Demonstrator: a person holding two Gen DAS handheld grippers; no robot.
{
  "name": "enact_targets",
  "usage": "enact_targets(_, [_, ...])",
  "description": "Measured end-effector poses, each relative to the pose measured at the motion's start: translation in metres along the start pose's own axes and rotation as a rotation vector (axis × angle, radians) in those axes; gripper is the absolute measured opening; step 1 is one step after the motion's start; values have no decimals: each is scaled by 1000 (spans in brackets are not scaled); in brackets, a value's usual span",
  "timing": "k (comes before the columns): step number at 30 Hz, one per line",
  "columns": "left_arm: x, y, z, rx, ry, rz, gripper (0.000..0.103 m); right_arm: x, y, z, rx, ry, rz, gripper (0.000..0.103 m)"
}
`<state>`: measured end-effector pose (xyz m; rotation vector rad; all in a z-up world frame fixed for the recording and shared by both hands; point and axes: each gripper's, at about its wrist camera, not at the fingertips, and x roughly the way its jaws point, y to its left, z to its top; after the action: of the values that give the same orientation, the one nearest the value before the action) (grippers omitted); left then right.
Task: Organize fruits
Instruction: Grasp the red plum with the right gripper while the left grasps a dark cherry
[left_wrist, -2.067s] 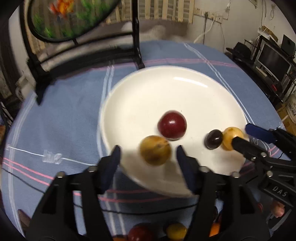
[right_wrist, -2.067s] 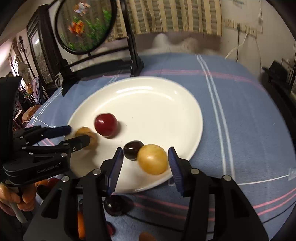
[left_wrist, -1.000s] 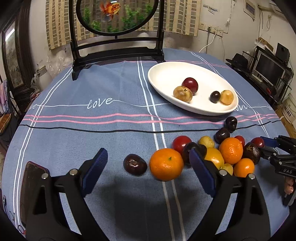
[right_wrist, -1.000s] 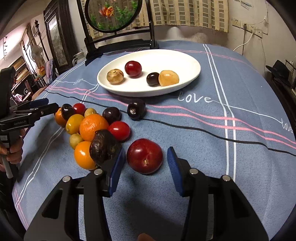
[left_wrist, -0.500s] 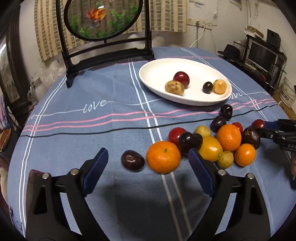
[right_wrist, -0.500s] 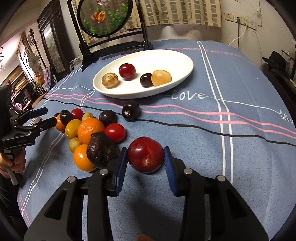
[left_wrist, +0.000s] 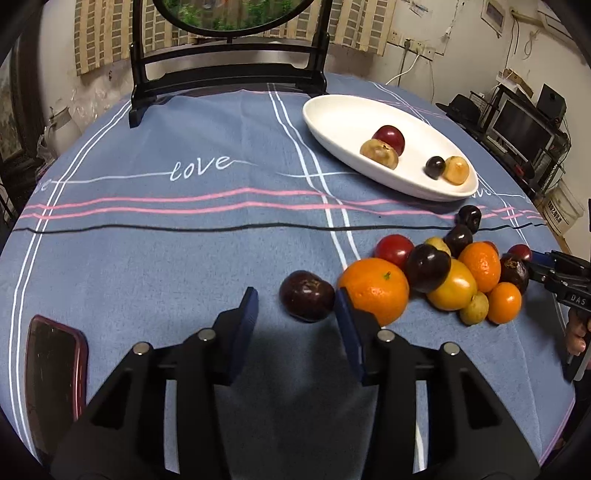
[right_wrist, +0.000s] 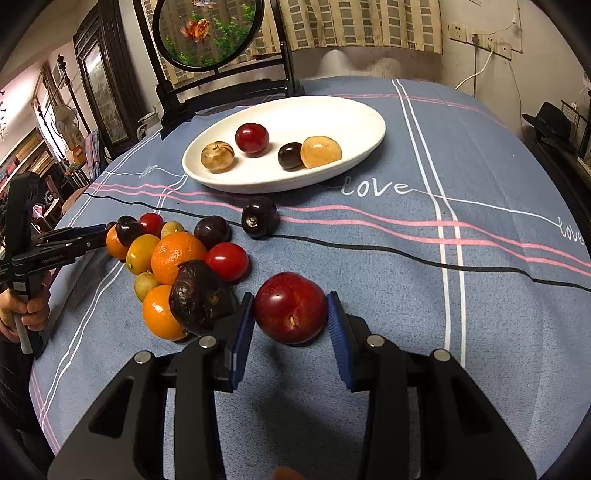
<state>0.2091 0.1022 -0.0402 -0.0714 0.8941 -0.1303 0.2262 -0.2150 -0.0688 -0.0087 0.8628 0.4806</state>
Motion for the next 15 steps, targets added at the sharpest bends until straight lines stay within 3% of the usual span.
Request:
enact_targets(6, [9,0,6,-5,-1,-4,42,0,0,0,-1,-1,0,39])
enact_targets(8, [11,-2,7,2,1,-12,34,0,0,0,0,0,0,39])
enact_targets(15, [9,-4,5,-3,-6,-8,33,0,0,0,0,-4,-1,39])
